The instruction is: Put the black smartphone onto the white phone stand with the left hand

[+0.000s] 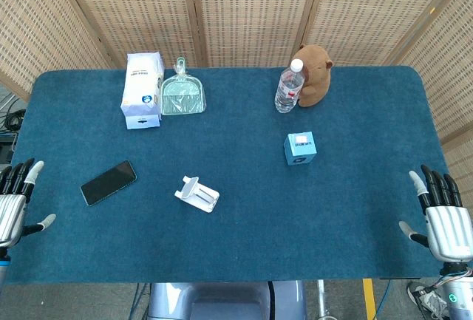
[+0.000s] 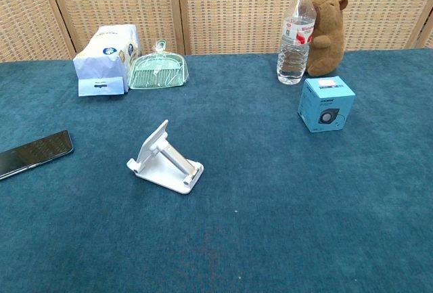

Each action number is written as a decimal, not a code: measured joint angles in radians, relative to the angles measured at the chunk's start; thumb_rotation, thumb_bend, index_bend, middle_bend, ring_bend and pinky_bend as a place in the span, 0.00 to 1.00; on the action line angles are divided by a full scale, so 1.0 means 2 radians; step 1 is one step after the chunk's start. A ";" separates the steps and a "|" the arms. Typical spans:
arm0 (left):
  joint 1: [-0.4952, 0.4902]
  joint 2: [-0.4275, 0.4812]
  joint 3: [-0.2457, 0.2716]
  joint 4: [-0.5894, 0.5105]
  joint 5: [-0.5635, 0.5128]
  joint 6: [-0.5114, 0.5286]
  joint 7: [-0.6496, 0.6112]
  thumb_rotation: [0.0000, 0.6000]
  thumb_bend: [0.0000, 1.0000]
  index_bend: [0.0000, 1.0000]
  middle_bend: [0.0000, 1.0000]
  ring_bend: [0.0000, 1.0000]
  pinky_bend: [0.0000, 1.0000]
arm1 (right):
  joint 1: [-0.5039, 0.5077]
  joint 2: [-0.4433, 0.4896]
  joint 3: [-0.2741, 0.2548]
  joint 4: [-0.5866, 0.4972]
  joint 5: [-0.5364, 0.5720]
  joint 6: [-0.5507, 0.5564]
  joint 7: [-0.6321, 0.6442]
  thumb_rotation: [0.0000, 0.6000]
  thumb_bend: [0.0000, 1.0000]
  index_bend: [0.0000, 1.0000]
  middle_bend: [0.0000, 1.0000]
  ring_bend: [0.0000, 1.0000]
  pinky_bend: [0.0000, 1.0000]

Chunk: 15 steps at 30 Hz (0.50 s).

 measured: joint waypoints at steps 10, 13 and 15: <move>0.000 0.002 0.002 0.001 -0.003 -0.007 -0.007 1.00 0.10 0.00 0.00 0.00 0.00 | 0.002 -0.004 -0.002 0.005 -0.002 -0.004 -0.004 1.00 0.00 0.00 0.00 0.00 0.00; -0.005 0.005 0.003 0.000 -0.007 -0.022 -0.011 1.00 0.21 0.00 0.00 0.00 0.00 | 0.001 -0.003 -0.001 0.004 -0.001 -0.002 -0.001 1.00 0.00 0.00 0.00 0.00 0.00; -0.010 0.008 0.003 0.000 -0.014 -0.040 -0.016 1.00 0.37 0.00 0.00 0.00 0.00 | 0.001 -0.002 0.000 0.004 0.000 -0.001 0.002 1.00 0.00 0.00 0.00 0.00 0.00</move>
